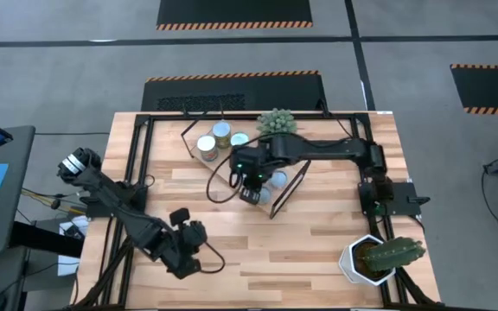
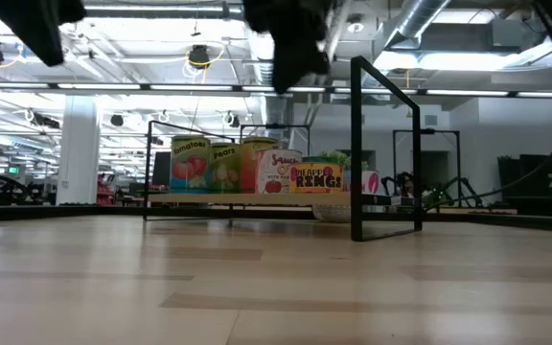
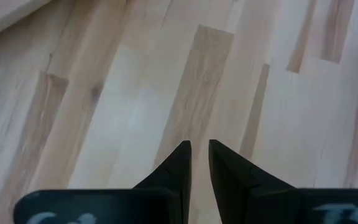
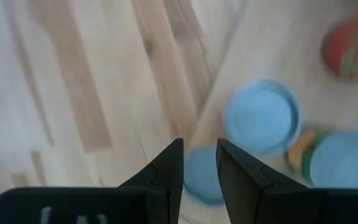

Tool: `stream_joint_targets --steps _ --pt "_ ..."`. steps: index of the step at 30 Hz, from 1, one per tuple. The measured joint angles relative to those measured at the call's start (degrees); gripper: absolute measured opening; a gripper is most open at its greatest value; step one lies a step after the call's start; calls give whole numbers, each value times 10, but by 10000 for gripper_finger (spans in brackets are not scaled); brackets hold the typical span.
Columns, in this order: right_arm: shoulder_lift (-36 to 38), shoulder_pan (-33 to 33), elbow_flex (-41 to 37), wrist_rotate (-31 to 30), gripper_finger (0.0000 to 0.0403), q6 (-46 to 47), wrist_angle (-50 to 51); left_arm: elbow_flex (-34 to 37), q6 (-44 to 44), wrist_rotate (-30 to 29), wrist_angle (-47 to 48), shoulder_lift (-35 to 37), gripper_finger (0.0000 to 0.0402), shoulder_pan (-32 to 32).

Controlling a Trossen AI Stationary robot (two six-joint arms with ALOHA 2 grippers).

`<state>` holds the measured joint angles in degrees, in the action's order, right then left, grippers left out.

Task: Pick and place cans onto a shelf
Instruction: Adjust the canned goods on the shelf

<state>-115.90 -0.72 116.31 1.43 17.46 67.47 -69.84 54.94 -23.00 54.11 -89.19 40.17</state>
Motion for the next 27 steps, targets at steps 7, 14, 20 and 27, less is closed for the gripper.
stream_joint_targets --steps 7,14,20,27 --pt "-59 -33 1 -1 118 -25 16 13 84 -37 2 1 43 29" --pt "-78 -44 1 -8 118 -47 -1 19 108 -38 10 0 43 33" --pt "-81 -46 1 -14 118 -57 -5 19 105 -35 10 1 43 33" --pt "-81 -45 1 -46 118 -83 -12 19 106 -34 10 1 43 33"
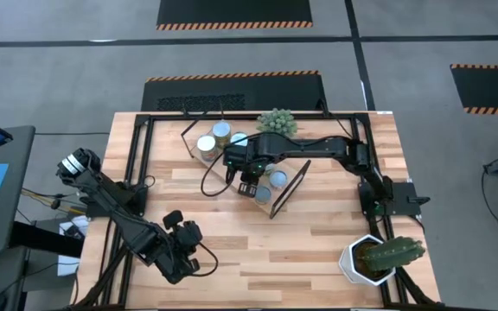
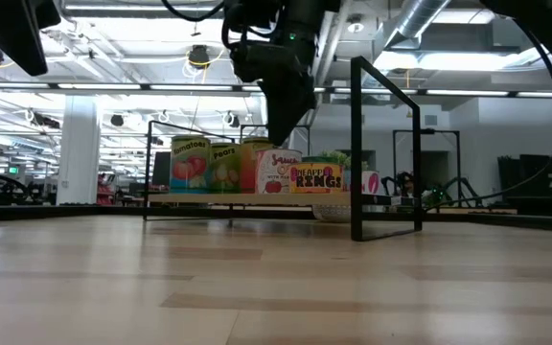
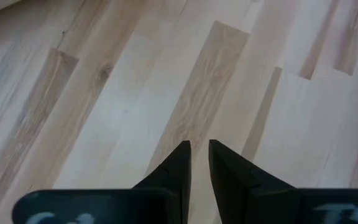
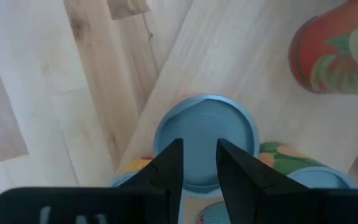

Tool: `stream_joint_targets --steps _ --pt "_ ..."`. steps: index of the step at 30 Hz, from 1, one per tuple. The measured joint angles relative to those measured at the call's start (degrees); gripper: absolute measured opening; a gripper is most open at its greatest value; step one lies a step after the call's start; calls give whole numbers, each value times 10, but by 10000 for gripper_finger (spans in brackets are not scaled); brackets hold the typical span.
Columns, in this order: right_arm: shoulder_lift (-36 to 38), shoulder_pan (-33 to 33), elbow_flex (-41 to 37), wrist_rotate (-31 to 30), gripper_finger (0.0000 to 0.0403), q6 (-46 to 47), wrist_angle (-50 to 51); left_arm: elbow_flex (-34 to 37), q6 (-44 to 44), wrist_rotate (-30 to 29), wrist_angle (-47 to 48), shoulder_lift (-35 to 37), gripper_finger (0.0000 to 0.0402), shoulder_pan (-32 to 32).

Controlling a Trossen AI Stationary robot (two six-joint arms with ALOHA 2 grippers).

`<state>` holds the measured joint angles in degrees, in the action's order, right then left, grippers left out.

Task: Pick and place cans onto a shelf
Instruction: Adjust the canned goods on the shelf

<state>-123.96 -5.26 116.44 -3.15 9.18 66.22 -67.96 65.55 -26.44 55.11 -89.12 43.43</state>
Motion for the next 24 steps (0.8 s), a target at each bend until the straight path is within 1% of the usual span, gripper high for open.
stream_joint_targets --steps 5,9,11,14,19,21,24 --pt "0 0 0 -1 118 -8 -1 0 2 0 0 0 43 0" --pt "0 0 0 -3 118 13 -4 0 7 0 -1 0 43 0" --pt "0 0 0 -16 118 29 -3 0 13 -1 -1 0 43 0" --pt "0 0 0 -18 118 32 -4 0 16 -2 -1 0 43 0" --pt "0 0 0 -19 118 -12 -5 0 13 -2 -1 0 43 0" --pt "0 0 0 -19 118 -15 -5 0 13 -2 -1 0 43 0" --pt "0 -1 0 -18 118 17 -3 0 13 -3 -1 0 43 0"
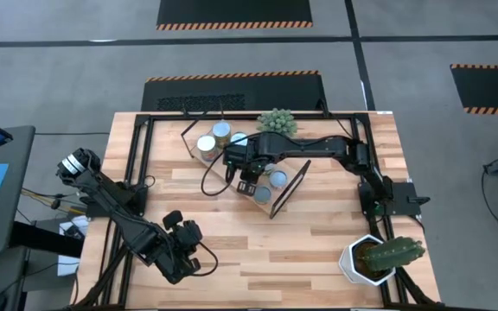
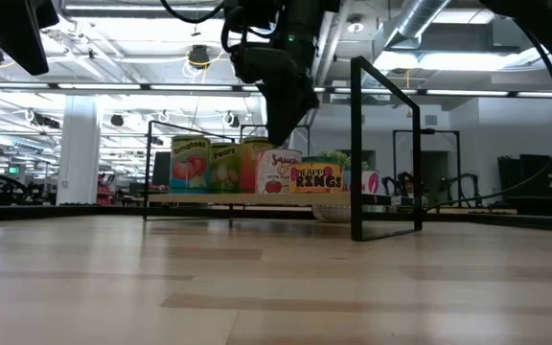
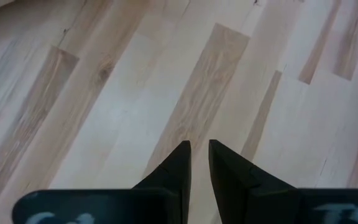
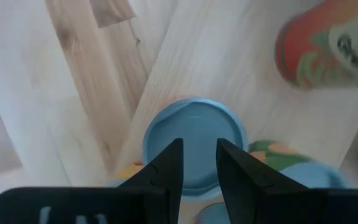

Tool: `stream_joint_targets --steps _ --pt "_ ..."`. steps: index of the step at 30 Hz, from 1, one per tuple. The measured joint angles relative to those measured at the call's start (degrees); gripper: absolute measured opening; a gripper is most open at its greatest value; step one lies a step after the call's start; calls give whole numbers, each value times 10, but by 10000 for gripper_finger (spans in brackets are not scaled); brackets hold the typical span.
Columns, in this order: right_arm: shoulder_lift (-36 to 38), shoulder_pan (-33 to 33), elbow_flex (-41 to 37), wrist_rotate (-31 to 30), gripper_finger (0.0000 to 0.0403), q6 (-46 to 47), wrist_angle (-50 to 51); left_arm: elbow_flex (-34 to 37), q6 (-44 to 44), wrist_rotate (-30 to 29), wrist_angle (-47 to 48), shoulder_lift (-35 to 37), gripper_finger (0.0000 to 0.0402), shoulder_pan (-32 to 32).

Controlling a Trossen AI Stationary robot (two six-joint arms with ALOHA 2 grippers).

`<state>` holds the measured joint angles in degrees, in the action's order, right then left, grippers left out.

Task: Pick and place cans onto a shelf
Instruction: Adjust the canned goods on the shelf

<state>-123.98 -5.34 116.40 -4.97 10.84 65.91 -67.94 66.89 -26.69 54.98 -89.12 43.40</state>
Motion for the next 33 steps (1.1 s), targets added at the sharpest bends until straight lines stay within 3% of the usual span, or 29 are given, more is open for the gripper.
stream_joint_targets --steps 4,26,33 --pt "0 -3 -9 0 118 45 -9 0 3 -5 0 0 43 0" --pt "0 2 -43 -17 118 27 -53 0 15 -6 -1 0 43 0" --pt "5 2 4 -27 118 24 15 0 15 -7 -6 0 43 0"
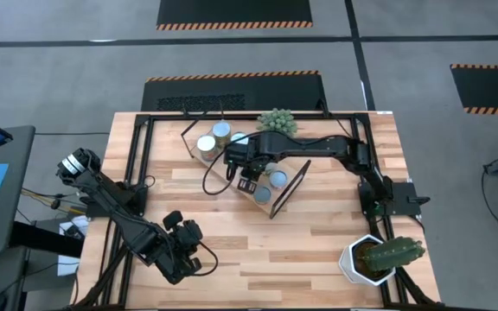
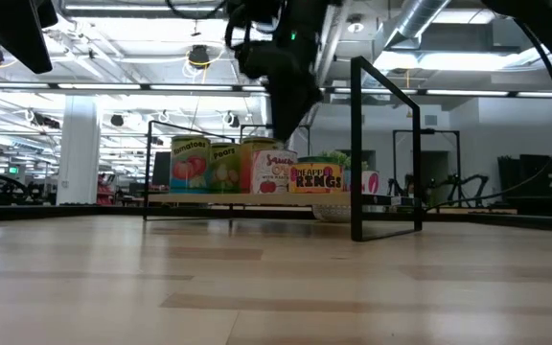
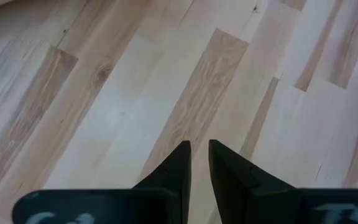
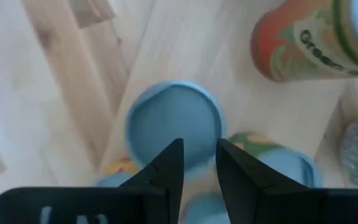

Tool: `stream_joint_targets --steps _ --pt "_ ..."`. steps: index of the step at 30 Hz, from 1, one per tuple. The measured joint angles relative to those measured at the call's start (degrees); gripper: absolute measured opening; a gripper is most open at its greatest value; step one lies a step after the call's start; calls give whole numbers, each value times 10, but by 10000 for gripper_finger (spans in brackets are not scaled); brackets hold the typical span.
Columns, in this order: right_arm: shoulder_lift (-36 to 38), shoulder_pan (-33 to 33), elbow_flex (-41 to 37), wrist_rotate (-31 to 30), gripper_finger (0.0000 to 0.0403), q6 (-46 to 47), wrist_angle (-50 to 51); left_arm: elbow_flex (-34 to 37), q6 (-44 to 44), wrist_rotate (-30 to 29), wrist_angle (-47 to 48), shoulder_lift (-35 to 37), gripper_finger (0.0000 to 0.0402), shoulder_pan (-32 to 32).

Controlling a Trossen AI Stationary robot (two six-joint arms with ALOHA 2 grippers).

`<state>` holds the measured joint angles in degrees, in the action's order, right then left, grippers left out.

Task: Pick and place cans onto a shelf
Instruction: Adjust the canned goods on the shelf

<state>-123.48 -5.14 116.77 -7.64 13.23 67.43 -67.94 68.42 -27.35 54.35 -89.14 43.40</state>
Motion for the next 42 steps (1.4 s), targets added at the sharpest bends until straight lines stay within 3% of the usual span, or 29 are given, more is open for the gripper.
stream_joint_targets --steps 6,10,20,30,42 --pt "1 12 76 4 118 -19 102 0 0 -1 0 0 43 0" --pt "2 25 91 45 118 -28 160 0 0 -1 0 0 43 0" --pt "-6 101 42 45 118 -17 39 0 -13 -6 1 0 43 0" --pt "-45 103 40 45 118 35 37 0 -13 -8 0 0 43 0" --pt "-81 124 38 24 118 35 43 0 -12 -8 -14 0 43 0"
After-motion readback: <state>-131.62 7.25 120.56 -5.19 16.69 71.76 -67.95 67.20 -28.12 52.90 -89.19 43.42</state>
